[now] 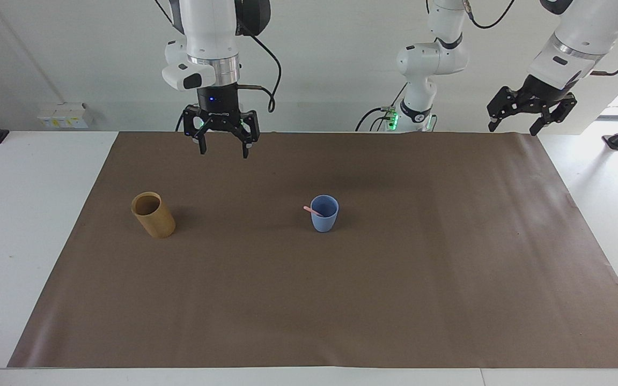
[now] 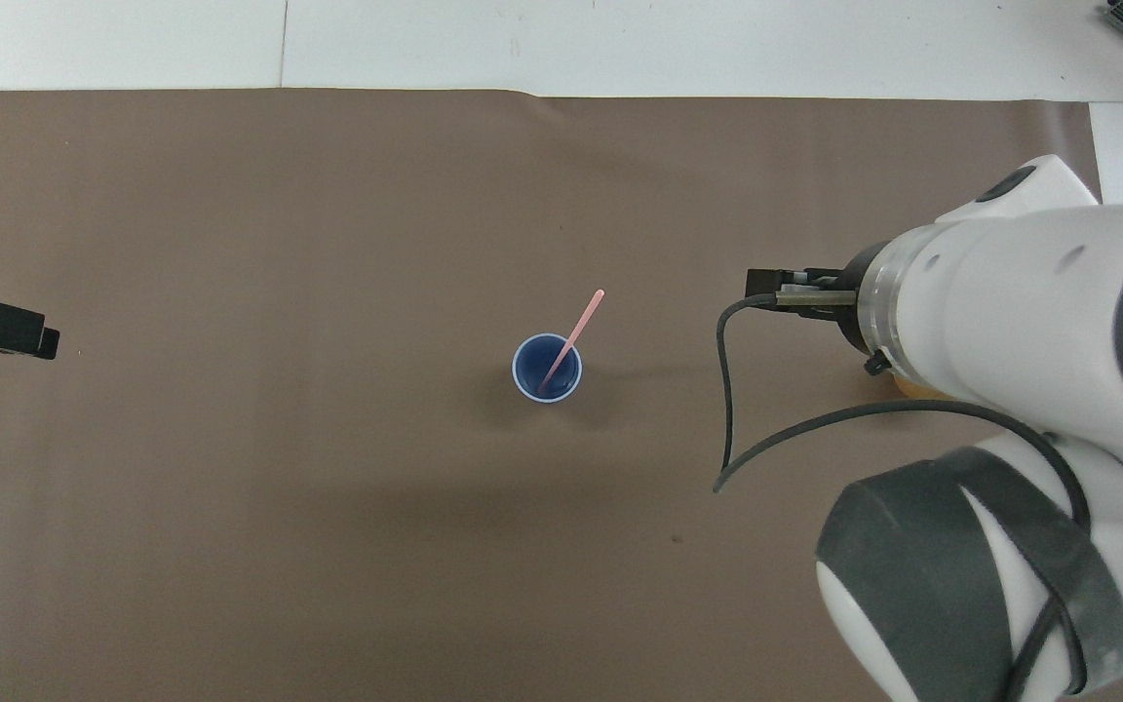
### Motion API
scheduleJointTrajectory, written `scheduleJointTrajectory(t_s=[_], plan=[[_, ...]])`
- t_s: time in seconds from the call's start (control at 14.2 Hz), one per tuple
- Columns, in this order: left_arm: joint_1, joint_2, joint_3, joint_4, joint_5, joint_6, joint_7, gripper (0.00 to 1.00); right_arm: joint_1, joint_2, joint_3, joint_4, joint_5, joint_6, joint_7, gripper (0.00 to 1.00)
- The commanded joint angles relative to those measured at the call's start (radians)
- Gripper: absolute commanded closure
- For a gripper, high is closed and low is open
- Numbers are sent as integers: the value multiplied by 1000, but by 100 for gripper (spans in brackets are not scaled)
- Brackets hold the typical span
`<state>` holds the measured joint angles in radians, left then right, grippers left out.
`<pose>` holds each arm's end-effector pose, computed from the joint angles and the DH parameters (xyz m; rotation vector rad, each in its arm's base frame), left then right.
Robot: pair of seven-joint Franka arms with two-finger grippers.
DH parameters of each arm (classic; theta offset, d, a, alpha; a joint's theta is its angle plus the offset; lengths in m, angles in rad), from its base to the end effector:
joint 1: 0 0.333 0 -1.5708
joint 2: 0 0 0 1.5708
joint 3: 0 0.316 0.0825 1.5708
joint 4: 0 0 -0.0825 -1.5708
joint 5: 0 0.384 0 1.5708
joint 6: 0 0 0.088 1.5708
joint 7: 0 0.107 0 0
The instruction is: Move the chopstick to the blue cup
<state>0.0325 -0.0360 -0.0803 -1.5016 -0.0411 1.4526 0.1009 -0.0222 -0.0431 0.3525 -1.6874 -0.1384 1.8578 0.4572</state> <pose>0.5300 -0.0311 0.6660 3.0941 -0.2375 -0.0188 0.5388 0.1777 0.6198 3.0544 -0.1535 0.3879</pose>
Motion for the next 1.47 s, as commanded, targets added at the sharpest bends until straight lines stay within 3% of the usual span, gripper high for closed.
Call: scheduleJointTrajectory(t_s=[0.0, 0.35, 0.49, 0.7, 0.91, 1.12, 1.4], plan=[[17, -27, -7, -32, -6, 11, 8, 0, -15, 16, 4, 25, -1, -43, -22, 0], [17, -27, -7, -32, -6, 11, 8, 0, -34, 31, -30, 49, 57, -58, -32, 0], [17, -27, -9, -32, -6, 9, 8, 0, -126, 34, 21, 51, 109, -58, -66, 0], [4, -22, -9, -29, -7, 37, 5, 0, -124, 31, 13, 52, 115, -71, -95, 0], [18, -30, -9, -45, -3, 37, -27, 0, -99, 22, -53, 51, 117, -109, -132, 0], [9, -27, -9, -51, -3, 38, -55, 0, -4, 13, -199, 49, 118, -196, -205, 0], [20, -28, -7, -54, -3, 32, -66, 0, 5, 5, -274, 48, 164, -270, -210, 0]])
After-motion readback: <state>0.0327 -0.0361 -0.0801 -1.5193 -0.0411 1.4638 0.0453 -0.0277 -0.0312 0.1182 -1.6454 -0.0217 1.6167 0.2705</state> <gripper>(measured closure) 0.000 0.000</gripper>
